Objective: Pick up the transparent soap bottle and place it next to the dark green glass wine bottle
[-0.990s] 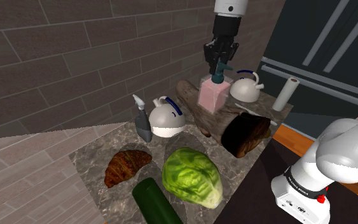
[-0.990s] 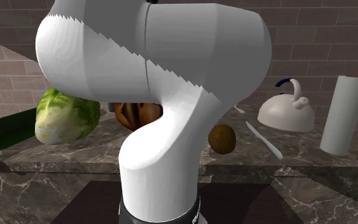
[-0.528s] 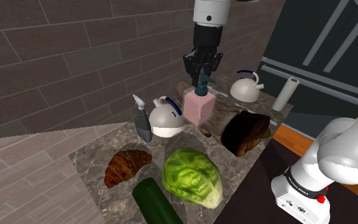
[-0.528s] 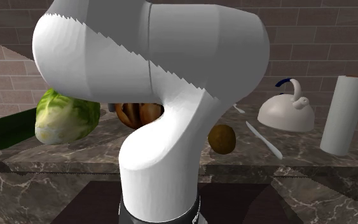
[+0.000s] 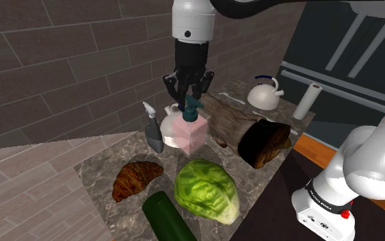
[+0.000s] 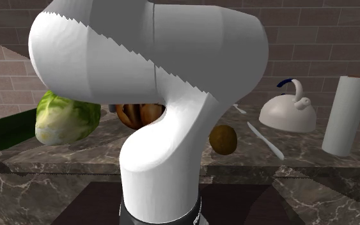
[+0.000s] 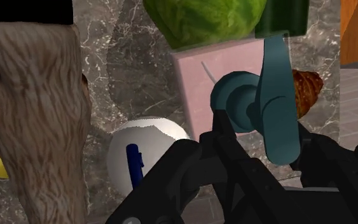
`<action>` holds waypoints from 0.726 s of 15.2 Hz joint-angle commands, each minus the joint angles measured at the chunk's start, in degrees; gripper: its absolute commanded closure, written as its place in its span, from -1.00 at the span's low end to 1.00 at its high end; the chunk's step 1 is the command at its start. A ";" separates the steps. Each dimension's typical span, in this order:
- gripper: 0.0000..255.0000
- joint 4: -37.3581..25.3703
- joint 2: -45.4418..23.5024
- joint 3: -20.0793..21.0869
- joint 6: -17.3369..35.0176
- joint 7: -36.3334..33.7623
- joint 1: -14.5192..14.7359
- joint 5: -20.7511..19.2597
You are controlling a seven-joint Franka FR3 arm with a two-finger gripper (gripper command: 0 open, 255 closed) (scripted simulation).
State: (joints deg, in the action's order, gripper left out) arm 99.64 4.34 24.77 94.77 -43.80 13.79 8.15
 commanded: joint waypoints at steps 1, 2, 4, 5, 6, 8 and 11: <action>1.00 -2.87 -3.29 1.70 0.52 -3.17 1.23 -1.25; 1.00 -4.34 -4.95 2.50 0.69 -4.75 1.95 -1.99; 1.00 -7.59 -8.47 3.94 0.89 -7.92 3.58 -3.69; 1.00 -9.37 -10.34 4.56 0.89 -9.51 4.51 -4.65; 1.00 -11.26 -12.28 5.12 0.82 -11.08 5.52 -5.67; 1.00 -15.43 -16.35 6.05 0.45 -14.15 7.80 -7.88; 1.00 -22.82 -22.98 6.88 -0.83 -18.46 11.92 -11.49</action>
State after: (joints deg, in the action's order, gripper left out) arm 79.26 -16.75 31.38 94.59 -60.85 24.43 -2.29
